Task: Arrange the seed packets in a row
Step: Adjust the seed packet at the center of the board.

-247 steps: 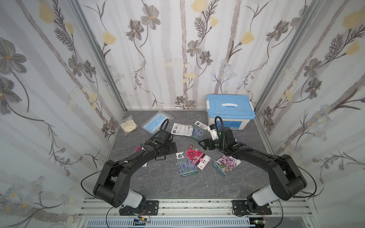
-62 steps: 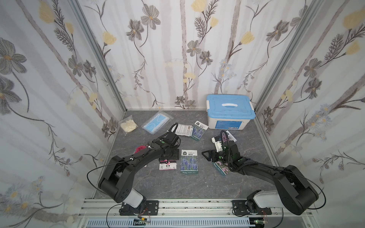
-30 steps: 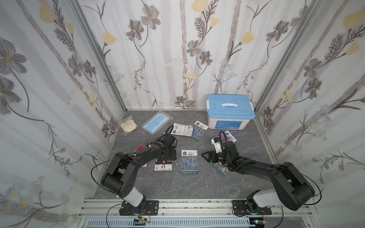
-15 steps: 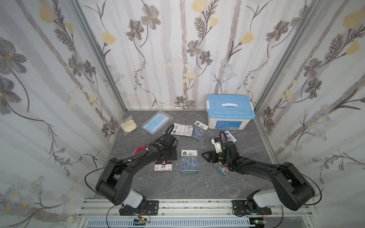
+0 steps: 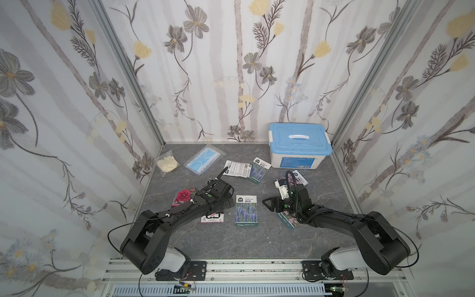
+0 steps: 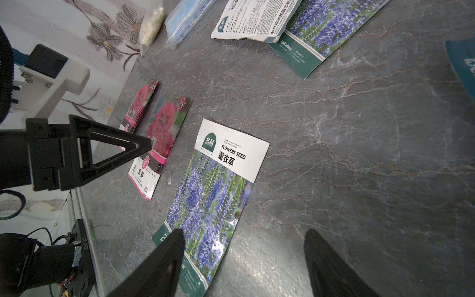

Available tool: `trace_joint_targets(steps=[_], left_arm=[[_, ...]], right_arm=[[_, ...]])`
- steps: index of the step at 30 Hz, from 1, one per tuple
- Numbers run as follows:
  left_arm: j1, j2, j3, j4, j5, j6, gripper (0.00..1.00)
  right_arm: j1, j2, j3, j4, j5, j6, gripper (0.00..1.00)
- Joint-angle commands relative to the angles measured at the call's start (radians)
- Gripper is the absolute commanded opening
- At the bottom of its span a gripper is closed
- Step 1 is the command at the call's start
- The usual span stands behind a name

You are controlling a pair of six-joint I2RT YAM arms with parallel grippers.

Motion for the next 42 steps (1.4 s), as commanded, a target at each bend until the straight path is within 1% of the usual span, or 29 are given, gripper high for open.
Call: trace_joint_targets(steps=[1, 5, 9, 17, 18, 31, 42], left_arm=[[-0.009, 0.037, 0.032, -0.066, -0.079, -0.108, 1.00], [-0.038, 0.068, 0.040, -0.068, -0.101, -0.191, 1.00], [-0.055, 0.085, 0.036, -0.060, -0.132, -0.217, 1.00], [-0.044, 0.114, 0.024, -0.061, -0.139, -0.181, 1.00], [-0.038, 0.116, 0.020, -0.056, -0.136, -0.176, 1.00], [0.058, 0.124, -0.015, -0.013, -0.118, -0.123, 1.00], [0.097, 0.149, -0.024, 0.013, -0.114, -0.116, 1.00]], right_arm=[[0.000, 0.008, 0.003, 0.047, -0.014, 0.004, 0.75], [0.000, 0.011, 0.001, 0.047, -0.012, 0.004, 0.75], [0.000, 0.015, 0.000, 0.048, -0.008, 0.005, 0.75], [-0.001, 0.018, 0.005, 0.050, -0.009, 0.005, 0.75], [0.000, 0.045, 0.005, 0.050, -0.010, 0.004, 0.75], [-0.001, 0.074, 0.015, 0.051, -0.016, 0.003, 0.75], [-0.001, 0.073, 0.015, 0.046, -0.018, 0.000, 0.75]])
